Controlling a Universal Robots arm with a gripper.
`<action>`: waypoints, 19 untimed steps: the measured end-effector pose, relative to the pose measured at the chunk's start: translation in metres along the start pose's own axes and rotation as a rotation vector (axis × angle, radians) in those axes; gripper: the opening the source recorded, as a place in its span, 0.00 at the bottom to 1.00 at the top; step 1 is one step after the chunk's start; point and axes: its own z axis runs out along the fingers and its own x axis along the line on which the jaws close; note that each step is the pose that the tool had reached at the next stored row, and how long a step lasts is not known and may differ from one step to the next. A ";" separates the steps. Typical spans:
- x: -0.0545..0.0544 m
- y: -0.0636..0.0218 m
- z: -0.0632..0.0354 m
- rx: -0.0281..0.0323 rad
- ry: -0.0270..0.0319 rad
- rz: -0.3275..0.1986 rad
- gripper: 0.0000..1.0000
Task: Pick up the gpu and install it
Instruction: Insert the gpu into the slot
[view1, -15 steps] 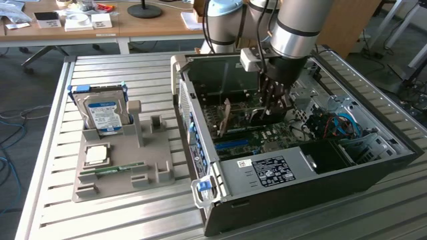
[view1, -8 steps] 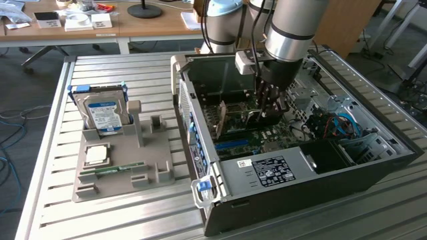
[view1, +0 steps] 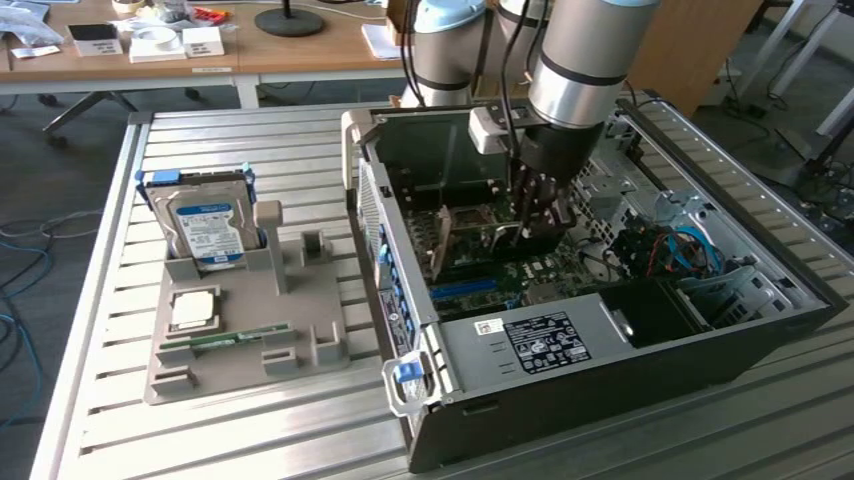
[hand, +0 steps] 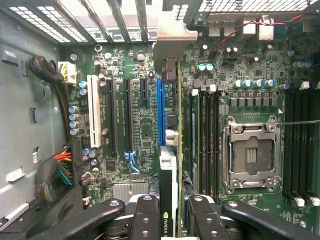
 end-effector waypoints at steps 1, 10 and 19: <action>0.000 0.0007 0.0000 0.0000 0.0001 0.000 0.27; 0.004 0.0061 0.0011 0.0001 -0.0002 0.000 0.27; 0.005 0.0139 0.0073 0.0000 0.0001 0.000 0.27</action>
